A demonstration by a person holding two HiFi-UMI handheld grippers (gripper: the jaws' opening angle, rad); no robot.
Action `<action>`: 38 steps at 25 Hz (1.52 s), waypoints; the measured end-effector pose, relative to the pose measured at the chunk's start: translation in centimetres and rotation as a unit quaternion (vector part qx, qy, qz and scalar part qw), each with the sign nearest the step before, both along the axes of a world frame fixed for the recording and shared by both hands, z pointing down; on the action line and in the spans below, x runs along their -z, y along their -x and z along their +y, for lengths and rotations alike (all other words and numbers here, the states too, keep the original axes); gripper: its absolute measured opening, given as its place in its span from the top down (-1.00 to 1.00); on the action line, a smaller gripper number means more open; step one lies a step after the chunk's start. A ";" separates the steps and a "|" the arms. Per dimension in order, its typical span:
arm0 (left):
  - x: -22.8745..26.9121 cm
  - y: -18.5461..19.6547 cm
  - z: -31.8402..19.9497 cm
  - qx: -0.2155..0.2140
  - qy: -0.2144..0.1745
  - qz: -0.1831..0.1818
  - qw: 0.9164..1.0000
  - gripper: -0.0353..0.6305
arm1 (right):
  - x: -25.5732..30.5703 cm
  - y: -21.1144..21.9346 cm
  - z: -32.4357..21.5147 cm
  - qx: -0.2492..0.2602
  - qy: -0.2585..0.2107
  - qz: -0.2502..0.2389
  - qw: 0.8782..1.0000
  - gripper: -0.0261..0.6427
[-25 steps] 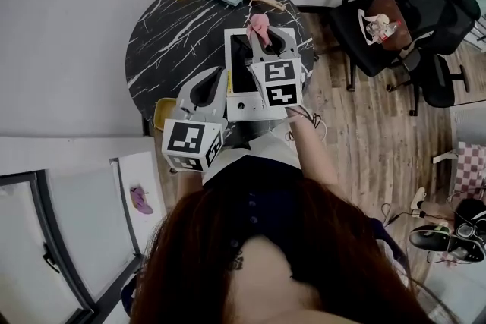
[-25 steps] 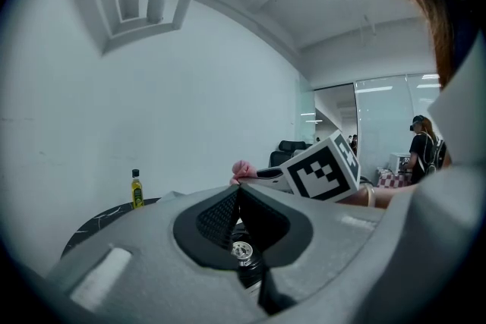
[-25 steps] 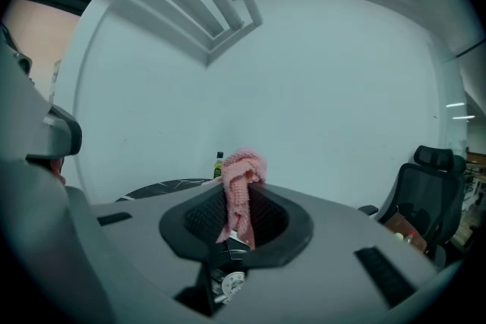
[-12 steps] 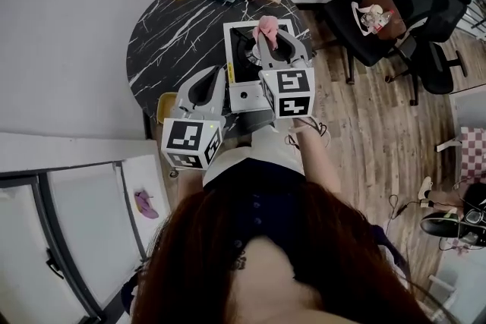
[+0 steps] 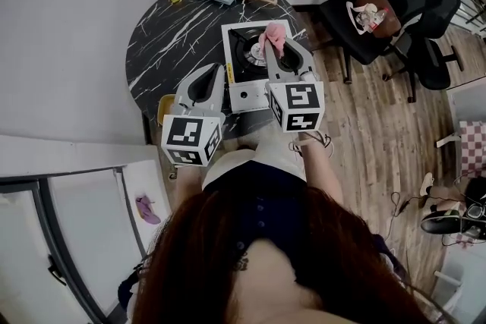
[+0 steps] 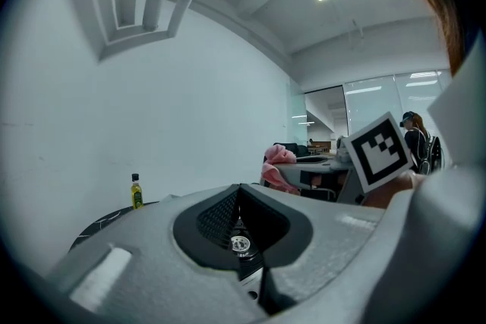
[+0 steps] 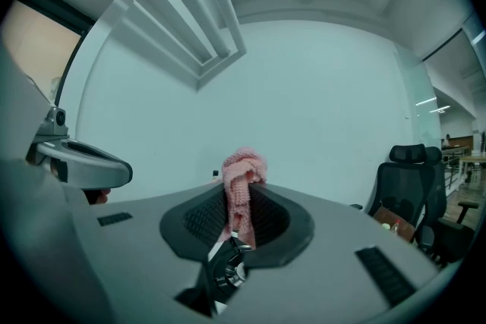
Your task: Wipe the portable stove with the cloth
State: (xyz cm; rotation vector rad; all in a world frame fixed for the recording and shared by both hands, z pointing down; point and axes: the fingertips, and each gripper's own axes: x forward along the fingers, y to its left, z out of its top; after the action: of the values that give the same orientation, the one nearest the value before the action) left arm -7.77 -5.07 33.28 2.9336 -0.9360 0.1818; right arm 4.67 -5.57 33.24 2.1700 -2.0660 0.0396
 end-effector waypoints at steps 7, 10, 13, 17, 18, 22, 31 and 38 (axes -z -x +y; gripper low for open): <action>0.4 -1.2 -0.7 -0.003 -0.010 -0.003 1.000 0.86 | 0.3 -0.2 0.9 -0.001 0.001 0.007 1.000 0.74; 0.5 -1.7 -0.6 -0.003 -0.011 -0.003 1.000 0.86 | -0.2 -0.5 1.2 0.000 0.007 0.010 1.000 0.74; 0.6 -2.0 -0.3 0.001 -0.009 -0.003 1.000 0.86 | -0.3 -0.9 1.6 0.004 0.011 0.012 1.000 0.74; 0.8 -2.6 0.5 0.008 -0.006 -0.003 1.000 0.86 | -0.1 -1.2 2.2 0.014 0.016 0.013 1.000 0.74; 0.9 -2.7 0.7 0.010 -0.006 -0.002 1.000 0.86 | 0.0 -1.3 2.4 0.017 0.016 0.015 1.000 0.74; 1.2 -3.0 1.8 0.020 -0.005 -0.001 1.000 0.86 | 0.3 -1.4 3.0 0.032 0.016 0.021 0.999 0.74; 1.8 -3.0 3.9 0.047 -0.002 -0.001 0.999 0.86 | 0.8 -2.1 4.6 0.050 0.017 0.019 0.998 0.74; 1.9 -3.9 5.4 0.050 -0.001 -0.009 0.999 0.86 | 0.8 -3.0 6.3 0.050 0.015 0.006 0.999 0.74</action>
State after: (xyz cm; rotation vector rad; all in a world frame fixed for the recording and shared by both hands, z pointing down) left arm -3.87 0.38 31.37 2.8841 -1.0819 0.2024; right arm 7.63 0.75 32.41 2.0411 -2.1498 0.0468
